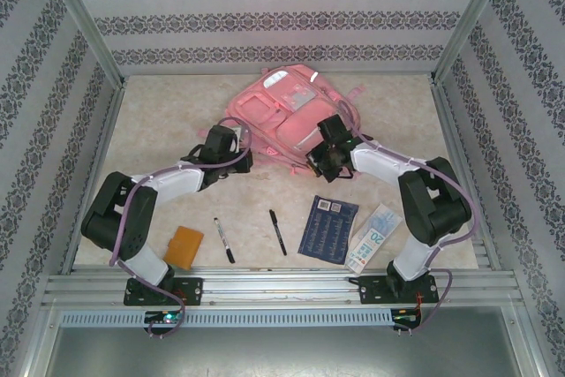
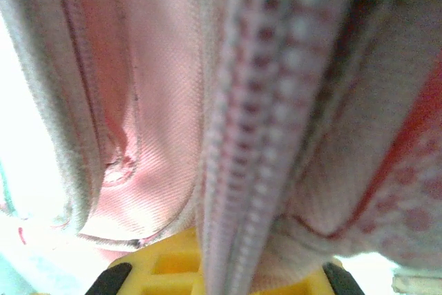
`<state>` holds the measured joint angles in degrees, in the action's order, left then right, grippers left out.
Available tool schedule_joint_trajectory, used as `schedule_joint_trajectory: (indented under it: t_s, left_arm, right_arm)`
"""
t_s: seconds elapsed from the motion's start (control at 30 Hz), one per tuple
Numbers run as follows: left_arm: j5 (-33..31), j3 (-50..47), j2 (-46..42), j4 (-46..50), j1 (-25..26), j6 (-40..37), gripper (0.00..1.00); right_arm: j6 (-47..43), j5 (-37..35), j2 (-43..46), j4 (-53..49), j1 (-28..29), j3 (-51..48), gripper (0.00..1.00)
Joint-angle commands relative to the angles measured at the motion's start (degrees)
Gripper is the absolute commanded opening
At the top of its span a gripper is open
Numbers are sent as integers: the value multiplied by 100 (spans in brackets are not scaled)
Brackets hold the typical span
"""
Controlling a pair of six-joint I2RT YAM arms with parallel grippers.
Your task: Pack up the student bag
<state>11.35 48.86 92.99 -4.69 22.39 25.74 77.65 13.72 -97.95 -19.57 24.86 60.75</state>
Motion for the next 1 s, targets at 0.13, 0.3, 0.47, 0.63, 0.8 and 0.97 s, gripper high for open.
schedule_joint_trajectory:
  t_s: [0.13, 0.3, 0.47, 0.63, 0.8, 0.97]
  left_arm:
    - [1137, 249, 482, -1022, -104, 346, 0]
    - [2230, 530, 536, -1211, 518, 55, 42]
    - [1930, 439, 349, -1050, 864, -560, 58]
    - [1777, 605, 597, -841, 947, -739, 59]
    - [1341, 937, 829, -344, 995, -969, 56]
    - [1108, 1131, 956, -162, 1070, -1366, 48]
  right_arm:
    - [-309, 666, 584, 467, -65, -97, 3]
    - [-373, 846, 480, 488, -122, -48, 3]
    - [-390, 1066, 469, 514, -113, -22, 4]
    - [-393, 1211, 531, 485, -113, -9, 3]
    - [-364, 1341, 591, 469, -105, 33, 1]
    - [-382, 1406, 645, 410, -69, 83, 1]
